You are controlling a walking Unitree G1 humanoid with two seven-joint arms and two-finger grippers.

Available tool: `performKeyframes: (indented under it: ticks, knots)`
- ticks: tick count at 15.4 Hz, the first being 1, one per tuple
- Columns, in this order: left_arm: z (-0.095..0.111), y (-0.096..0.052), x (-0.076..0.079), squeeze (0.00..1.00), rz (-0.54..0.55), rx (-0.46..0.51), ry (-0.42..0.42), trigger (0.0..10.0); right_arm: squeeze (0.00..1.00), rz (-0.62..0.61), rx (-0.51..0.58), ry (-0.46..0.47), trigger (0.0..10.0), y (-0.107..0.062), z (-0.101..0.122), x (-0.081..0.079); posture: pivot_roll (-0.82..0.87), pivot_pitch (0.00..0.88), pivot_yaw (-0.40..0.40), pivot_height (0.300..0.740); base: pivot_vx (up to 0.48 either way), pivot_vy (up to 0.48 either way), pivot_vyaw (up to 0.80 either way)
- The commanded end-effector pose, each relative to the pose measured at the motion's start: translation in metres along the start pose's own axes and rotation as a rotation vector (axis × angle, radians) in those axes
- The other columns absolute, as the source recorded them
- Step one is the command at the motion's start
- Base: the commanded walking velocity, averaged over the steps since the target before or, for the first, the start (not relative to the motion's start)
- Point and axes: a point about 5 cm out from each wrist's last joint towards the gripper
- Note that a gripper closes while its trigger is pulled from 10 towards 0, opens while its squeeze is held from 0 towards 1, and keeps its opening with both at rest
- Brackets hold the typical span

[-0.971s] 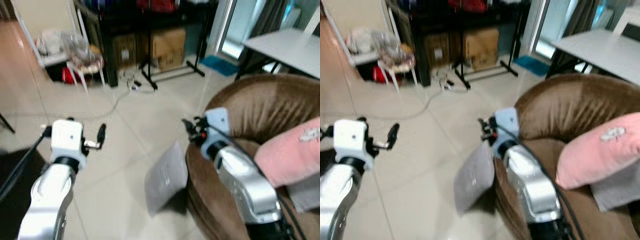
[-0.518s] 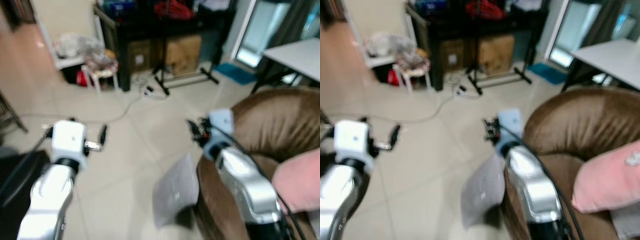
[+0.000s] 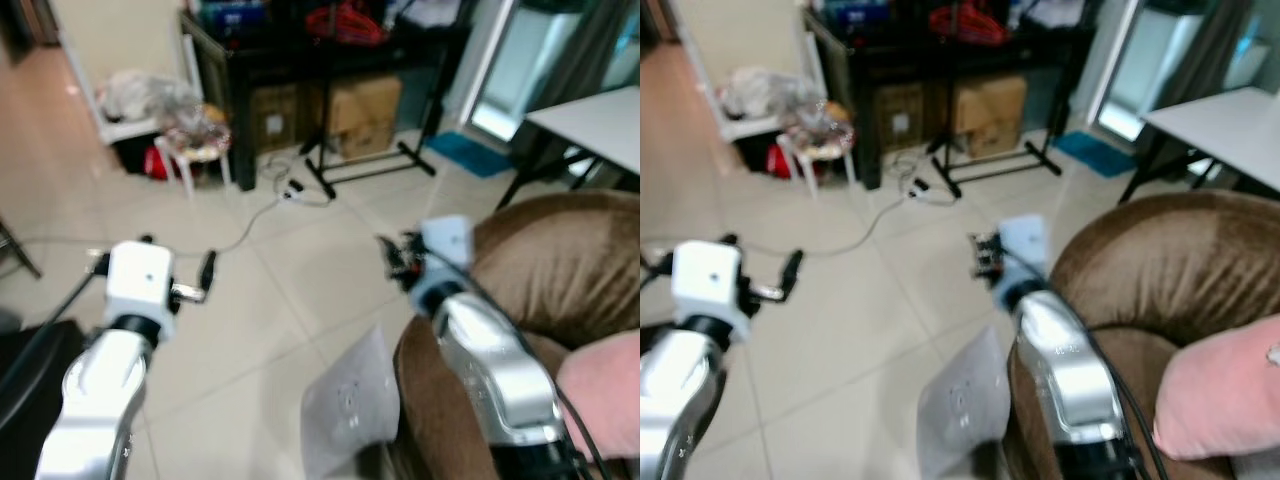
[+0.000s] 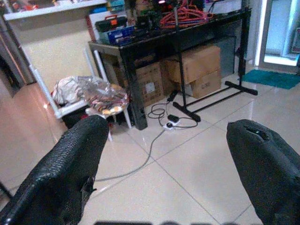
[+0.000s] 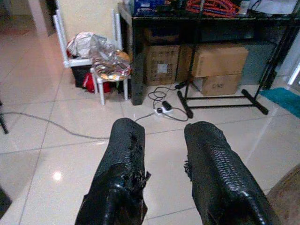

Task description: Move the pillow to the sofa from floor

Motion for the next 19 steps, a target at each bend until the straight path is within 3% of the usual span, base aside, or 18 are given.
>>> performKeyframes:
  ticks: [1,9,19]
  knots:
    - [0.0044,0.0016,0.0067,0.0,-0.03,0.022,-0.01,10.0,0.0,-0.048,0.0,-0.011,10.0,-0.003,-0.001,0.0126,-0.06,0.0,-0.017,0.74,0.326,0.0,0.0]
    - [0.0064,0.0017,0.007,0.0,-0.014,0.057,-0.004,10.0,0.0,-0.01,0.006,0.017,10.0,-0.006,-0.0048,0.0096,-0.06,0.0,-0.019,0.74,0.239,0.0,0.0]
    - [0.0042,0.0015,0.0044,0.0,0.022,0.047,0.013,10.0,0.0,0.007,0.016,0.025,10.0,-0.0055,-0.006,0.0075,-0.05,0.0,-0.021,0.63,0.0,0.0,0.0]
Point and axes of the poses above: a point about 5 cm out from each wrist's last joint towards the gripper, its own y axis pointing out of the wrist towards the gripper, its own z axis along the axis of the wrist's last joint, x = y × z, and after that the axes turned 1 degree about -y, right-handed
